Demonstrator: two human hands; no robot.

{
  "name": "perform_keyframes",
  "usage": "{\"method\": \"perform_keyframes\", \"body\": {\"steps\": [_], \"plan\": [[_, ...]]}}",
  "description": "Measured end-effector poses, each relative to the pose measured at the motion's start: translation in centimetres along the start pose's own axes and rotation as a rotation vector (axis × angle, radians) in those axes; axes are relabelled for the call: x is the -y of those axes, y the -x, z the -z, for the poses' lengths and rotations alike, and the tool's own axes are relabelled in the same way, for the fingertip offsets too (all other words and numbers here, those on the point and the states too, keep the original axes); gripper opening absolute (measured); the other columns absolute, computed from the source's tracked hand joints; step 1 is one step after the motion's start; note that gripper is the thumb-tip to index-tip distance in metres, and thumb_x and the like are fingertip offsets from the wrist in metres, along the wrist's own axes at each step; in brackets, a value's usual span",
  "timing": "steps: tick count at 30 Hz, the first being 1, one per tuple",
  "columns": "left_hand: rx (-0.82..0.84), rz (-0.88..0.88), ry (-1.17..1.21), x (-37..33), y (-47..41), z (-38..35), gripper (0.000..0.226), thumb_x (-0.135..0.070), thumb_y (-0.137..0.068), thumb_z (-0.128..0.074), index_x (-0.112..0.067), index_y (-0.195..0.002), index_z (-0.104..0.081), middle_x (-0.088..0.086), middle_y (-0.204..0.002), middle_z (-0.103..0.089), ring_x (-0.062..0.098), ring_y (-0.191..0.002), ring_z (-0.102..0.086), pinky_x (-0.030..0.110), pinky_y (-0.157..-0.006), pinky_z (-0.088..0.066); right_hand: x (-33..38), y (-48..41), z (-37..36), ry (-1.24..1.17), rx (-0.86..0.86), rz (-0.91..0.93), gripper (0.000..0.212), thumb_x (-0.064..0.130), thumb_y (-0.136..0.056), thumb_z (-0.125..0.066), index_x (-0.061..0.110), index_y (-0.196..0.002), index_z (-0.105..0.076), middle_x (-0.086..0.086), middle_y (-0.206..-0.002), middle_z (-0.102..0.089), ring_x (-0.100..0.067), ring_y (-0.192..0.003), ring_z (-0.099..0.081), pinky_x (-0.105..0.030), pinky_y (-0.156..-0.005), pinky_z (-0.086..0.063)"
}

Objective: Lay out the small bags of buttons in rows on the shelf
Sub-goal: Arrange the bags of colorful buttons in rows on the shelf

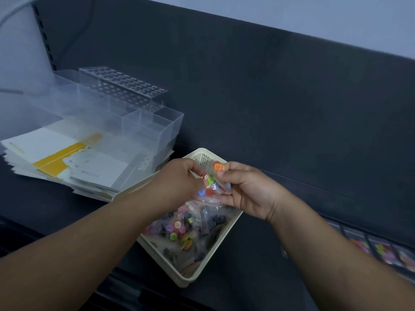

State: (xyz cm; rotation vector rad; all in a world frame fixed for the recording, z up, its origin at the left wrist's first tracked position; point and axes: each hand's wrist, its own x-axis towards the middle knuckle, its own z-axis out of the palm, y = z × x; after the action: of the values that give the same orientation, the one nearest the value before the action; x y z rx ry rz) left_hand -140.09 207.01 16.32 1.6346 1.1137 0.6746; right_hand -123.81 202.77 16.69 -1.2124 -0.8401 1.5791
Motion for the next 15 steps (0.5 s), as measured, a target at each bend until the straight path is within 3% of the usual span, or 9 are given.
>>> {"method": "perform_keyframes", "body": {"steps": [4,8,12,15], "plan": [[0.011,0.020,0.110,-1.1,0.1,-1.5,0.016,0.000,-0.084,-0.060,-0.016,-0.084,-0.063,0.007,-0.070,-0.062,0.020,-0.061,-0.060,0.033,-0.065,-0.052,0.1,1.7,1.8,0.014,-0.068,0.042,0.014,0.000,-0.087,-0.059,0.012,-0.084,-0.054,-0.010,-0.090,-0.068,-0.025,-0.085,-0.068,-0.031,-0.068,-0.060],[0.044,-0.012,0.167,-2.3,0.4,-4.2,0.023,0.006,-0.080,-0.060,-0.016,-0.088,-0.061,0.007,-0.074,-0.062,0.027,-0.074,-0.064,0.048,-0.082,-0.056,-0.1,3.6,3.5,0.109,-0.107,0.067,0.023,-0.003,-0.082,-0.064,0.016,-0.084,-0.053,-0.002,-0.082,-0.067,-0.013,-0.072,-0.067,-0.022,-0.057,-0.054],[0.112,-0.114,0.077,-3.9,1.6,-7.5,0.038,0.003,-0.081,-0.062,-0.026,-0.106,-0.057,0.003,-0.099,-0.065,0.016,-0.082,-0.065,0.028,-0.071,-0.055,-0.1,6.2,5.9,0.129,-0.151,0.070,0.027,-0.006,-0.080,-0.065,0.017,-0.089,-0.054,0.001,-0.076,-0.067,-0.010,-0.067,-0.066,-0.021,-0.053,-0.051],[0.200,-0.173,0.041,-5.2,2.4,-10.0,0.051,0.005,-0.080,-0.060,-0.033,-0.114,-0.059,0.000,-0.107,-0.061,0.013,-0.087,-0.064,0.020,-0.070,-0.052,0.1,8.4,8.3,0.081,-0.137,0.048,0.029,-0.006,-0.078,-0.066,0.014,-0.096,-0.055,-0.004,-0.084,-0.069,-0.016,-0.074,-0.067,-0.030,-0.072,-0.053]]}}
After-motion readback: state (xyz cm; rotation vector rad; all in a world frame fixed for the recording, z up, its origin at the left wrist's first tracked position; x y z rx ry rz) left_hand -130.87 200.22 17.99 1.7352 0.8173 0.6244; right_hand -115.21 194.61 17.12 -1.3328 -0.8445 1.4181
